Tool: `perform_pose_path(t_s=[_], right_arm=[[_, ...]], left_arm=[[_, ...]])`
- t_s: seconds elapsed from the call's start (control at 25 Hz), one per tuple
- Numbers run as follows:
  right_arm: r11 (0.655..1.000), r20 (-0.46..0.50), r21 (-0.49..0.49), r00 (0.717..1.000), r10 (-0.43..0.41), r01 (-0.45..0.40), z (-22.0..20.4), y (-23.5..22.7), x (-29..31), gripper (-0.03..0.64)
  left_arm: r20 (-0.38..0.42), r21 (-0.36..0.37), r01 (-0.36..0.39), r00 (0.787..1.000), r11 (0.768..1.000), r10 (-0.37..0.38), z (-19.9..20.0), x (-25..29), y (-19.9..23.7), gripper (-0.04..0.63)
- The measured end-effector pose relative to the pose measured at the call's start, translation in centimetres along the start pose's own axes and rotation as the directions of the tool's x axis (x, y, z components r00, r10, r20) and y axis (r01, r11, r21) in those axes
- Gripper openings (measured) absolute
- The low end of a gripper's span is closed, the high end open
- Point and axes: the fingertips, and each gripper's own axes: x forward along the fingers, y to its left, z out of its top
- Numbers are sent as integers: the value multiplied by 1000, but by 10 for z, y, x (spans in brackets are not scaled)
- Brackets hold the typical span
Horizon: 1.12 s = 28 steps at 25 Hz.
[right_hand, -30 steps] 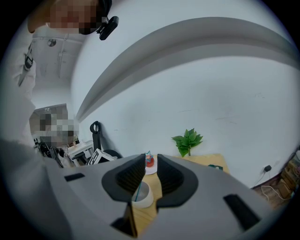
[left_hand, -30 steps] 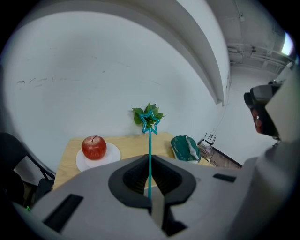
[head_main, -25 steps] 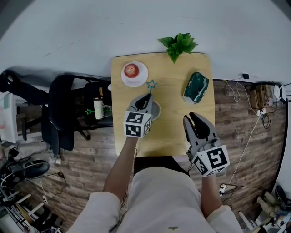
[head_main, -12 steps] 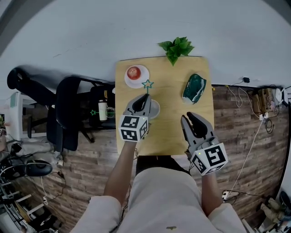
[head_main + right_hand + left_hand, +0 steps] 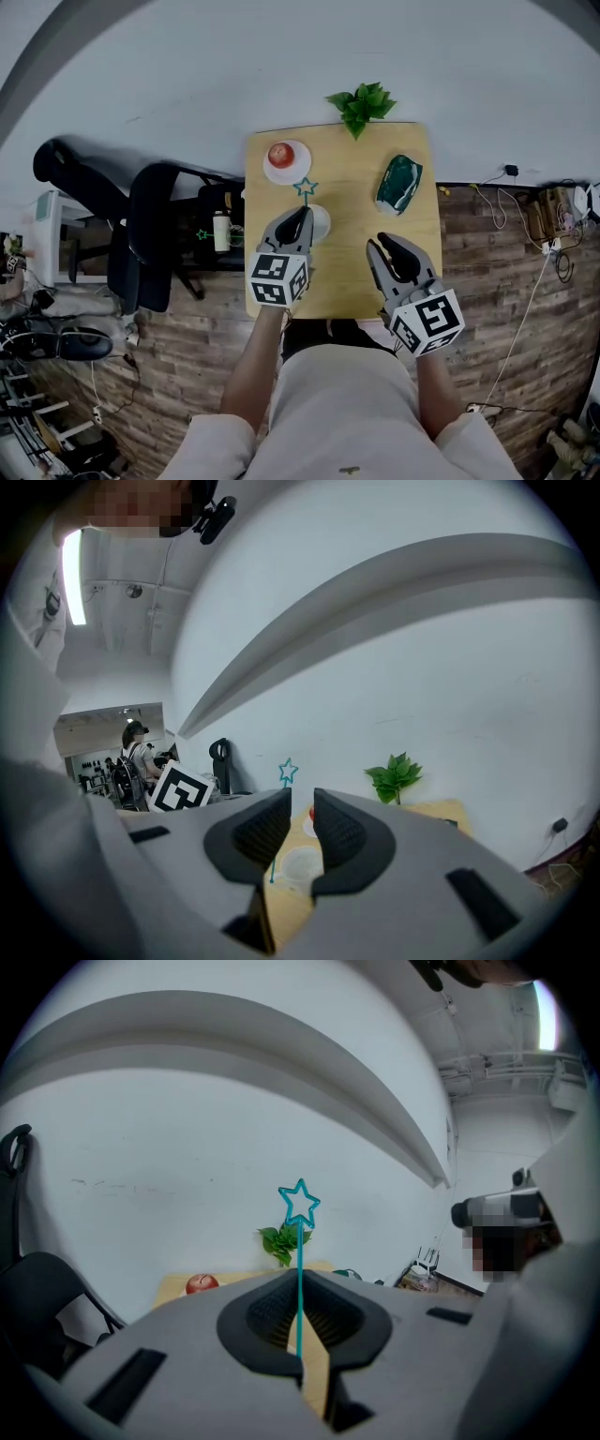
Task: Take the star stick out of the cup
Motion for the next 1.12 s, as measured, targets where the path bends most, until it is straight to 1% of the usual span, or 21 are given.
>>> perform_pose_path(t_s=[0.2, 0.52, 0.72, 0.92, 1.12], right_arm=[[1000, -10, 5, 1000, 29, -29, -2, 12, 0, 72], [999, -26, 12, 998, 52, -52, -12, 36, 13, 69], [999, -35, 5, 998, 44, -44, -16, 62, 12, 69], [1000, -40, -2, 999, 21, -21, -25, 93, 6, 69], [1000, -39, -15, 999, -3, 2, -35, 133, -13, 69]], left_arm=[[-9, -13, 5, 1000, 1000, -5, -7, -23, -14, 17], [49, -42, 31, 998, 999, -28, 2, -65, -23, 17], [72, -35, 53, 996, 998, -51, 5, -95, -24, 17], [75, -36, 81, 994, 996, -78, -5, -132, -22, 17], [87, -50, 120, 989, 992, -115, -18, -178, -22, 17]])
